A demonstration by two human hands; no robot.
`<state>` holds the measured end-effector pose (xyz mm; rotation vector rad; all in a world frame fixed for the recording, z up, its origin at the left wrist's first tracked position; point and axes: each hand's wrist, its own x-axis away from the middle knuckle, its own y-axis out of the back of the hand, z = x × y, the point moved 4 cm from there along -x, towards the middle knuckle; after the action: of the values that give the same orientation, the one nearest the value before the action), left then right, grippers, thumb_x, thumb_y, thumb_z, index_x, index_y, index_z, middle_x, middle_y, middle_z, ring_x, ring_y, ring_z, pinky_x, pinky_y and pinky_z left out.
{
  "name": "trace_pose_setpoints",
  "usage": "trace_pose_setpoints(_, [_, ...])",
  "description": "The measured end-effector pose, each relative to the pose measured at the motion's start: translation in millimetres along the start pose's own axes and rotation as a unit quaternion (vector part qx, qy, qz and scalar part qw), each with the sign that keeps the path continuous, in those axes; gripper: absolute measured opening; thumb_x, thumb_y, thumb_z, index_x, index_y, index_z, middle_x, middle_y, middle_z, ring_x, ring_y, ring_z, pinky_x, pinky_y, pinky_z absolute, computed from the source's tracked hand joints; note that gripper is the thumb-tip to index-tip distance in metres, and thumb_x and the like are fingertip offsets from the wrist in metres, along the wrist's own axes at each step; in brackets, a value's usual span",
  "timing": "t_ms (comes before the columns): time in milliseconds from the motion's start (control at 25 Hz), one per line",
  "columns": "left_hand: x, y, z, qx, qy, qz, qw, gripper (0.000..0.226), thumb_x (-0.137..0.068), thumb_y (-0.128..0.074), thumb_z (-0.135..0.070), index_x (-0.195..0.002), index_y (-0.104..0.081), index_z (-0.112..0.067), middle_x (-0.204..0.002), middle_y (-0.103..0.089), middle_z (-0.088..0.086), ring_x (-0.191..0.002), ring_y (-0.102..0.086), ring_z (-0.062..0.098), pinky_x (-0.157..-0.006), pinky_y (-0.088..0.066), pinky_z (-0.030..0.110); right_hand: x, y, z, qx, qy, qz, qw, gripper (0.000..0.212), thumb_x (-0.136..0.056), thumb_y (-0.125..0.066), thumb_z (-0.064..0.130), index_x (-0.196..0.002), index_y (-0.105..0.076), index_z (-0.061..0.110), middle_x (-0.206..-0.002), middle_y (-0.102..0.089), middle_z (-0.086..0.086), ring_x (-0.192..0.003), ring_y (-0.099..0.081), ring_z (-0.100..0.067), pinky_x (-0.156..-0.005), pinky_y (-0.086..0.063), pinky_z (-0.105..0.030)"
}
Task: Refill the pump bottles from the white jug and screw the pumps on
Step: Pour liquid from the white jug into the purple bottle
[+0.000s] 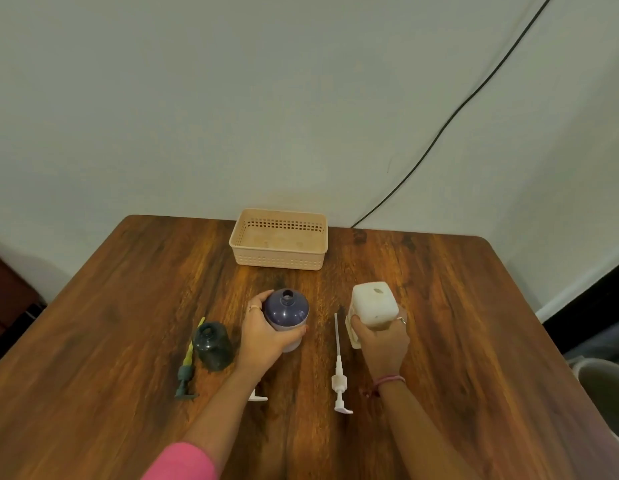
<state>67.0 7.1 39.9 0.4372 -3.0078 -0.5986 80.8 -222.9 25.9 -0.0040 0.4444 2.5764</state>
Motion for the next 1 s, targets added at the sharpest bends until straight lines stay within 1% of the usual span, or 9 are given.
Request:
trace_pose_setpoints(120, [-9,14,-35,0.021,-0.039,-0.009,0.999,0.089,-0.053,-0.092,-0.024,-0.125,-0.040,-0.026,-0.119,-0.050,-0.011,-0.107,-0.051,0.004,-0.084,-0.045,0.014,-8,-4,41,-0.001,0.045,-0.017,0.999,0.073,-0.067,-0.086,0.025,-0.128,-0.050,0.007,-0.119,-0.062,-0.007,-0.105,-0.060,-0.016,-0.066,-0.046,-0.006])
trace_pose_setpoints(200, [-16,24,-61,0.041,-0.066,-0.002,0.997,0.088,-0.053,-0.092,-0.021,-0.123,-0.039,-0.029,-0.115,-0.050,-0.019,-0.104,-0.051,-0.003,-0.079,-0.044,0.008,-10,-5,69,-0.008,0.078,-0.024,0.997,0.073,-0.066,-0.086,0.030,-0.126,-0.051,0.009,-0.111,-0.061,-0.001,-0.098,-0.058,-0.009,-0.059,-0.046,-0.003])
trace_pose_setpoints(400, [-30,48,-118,0.070,-0.110,0.009,0.991,0.083,-0.054,-0.092,-0.021,-0.122,-0.044,-0.026,-0.112,-0.053,-0.018,-0.100,-0.054,-0.003,-0.072,-0.045,0.007,-10,-1,147,-0.004,0.141,-0.002,0.990,0.059,-0.067,-0.085,0.033,-0.115,-0.051,0.023,-0.088,-0.053,0.019,-0.079,-0.054,-0.001,-0.061,-0.041,-0.010])
trace_pose_setpoints(520, [-32,65,-150,0.074,-0.134,0.008,0.988,0.079,-0.054,-0.092,-0.019,-0.116,-0.043,-0.029,-0.104,-0.052,-0.022,-0.092,-0.053,-0.009,-0.068,-0.044,0.005,-11,3,193,0.025,0.172,0.024,0.984,0.058,-0.066,-0.082,0.039,-0.111,-0.047,0.033,-0.083,-0.057,0.022,-0.079,-0.060,-0.003,-0.061,-0.045,-0.015])
trace_pose_setpoints(600, [-33,76,-165,0.077,-0.148,0.000,0.986,0.080,-0.054,-0.092,-0.020,-0.117,-0.043,-0.028,-0.107,-0.053,-0.016,-0.094,-0.055,-0.001,-0.072,-0.045,0.007,-10,5,222,0.052,0.214,0.038,0.975,0.057,-0.066,-0.081,0.041,-0.109,-0.044,0.038,-0.084,-0.056,0.024,-0.081,-0.060,-0.003,-0.064,-0.049,-0.019])
trace_pose_setpoints(680, [-34,87,-178,0.074,-0.159,-0.011,0.984,0.081,-0.054,-0.092,-0.023,-0.118,-0.041,-0.030,-0.112,-0.051,-0.011,-0.096,-0.054,0.006,-0.074,-0.045,0.011,-9,7,247,0.081,0.250,0.046,0.964,0.061,-0.068,-0.080,0.044,-0.117,-0.045,0.035,-0.091,-0.055,0.020,-0.083,-0.057,-0.005,-0.067,-0.049,-0.021])
trace_pose_setpoints(760, [-35,97,-189,0.071,-0.171,-0.011,0.983,0.082,-0.055,-0.091,-0.025,-0.118,-0.039,-0.033,-0.115,-0.049,-0.011,-0.098,-0.053,0.007,-0.071,-0.045,0.009,-7,8,268,0.107,0.285,0.048,0.951,0.067,-0.069,-0.079,0.044,-0.125,-0.045,0.031,-0.097,-0.054,0.015,-0.084,-0.055,-0.007,-0.066,-0.047,-0.019])
trace_pose_setpoints(880, [-37,108,-202,0.074,-0.183,-0.012,0.980,0.082,-0.056,-0.090,-0.025,-0.118,-0.037,-0.035,-0.115,-0.047,-0.012,-0.094,-0.053,0.005,-0.060,-0.046,0.003,-5,7,291,0.138,0.336,0.049,0.931,0.069,-0.069,-0.079,0.041,-0.127,-0.045,0.030,-0.098,-0.053,0.014,-0.084,-0.054,-0.008,-0.064,-0.044,-0.018])
trace_pose_setpoints(1000, [-39,118,-212,0.085,-0.196,-0.010,0.977,0.082,-0.057,-0.090,-0.024,-0.118,-0.037,-0.035,-0.115,-0.047,-0.011,-0.093,-0.052,0.001,-0.059,-0.043,-0.003,-5,5,309,0.155,0.375,0.044,0.913,0.072,-0.069,-0.080,0.040,-0.131,-0.045,0.030,-0.102,-0.054,0.013,-0.086,-0.053,-0.008,-0.066,-0.046,-0.020])
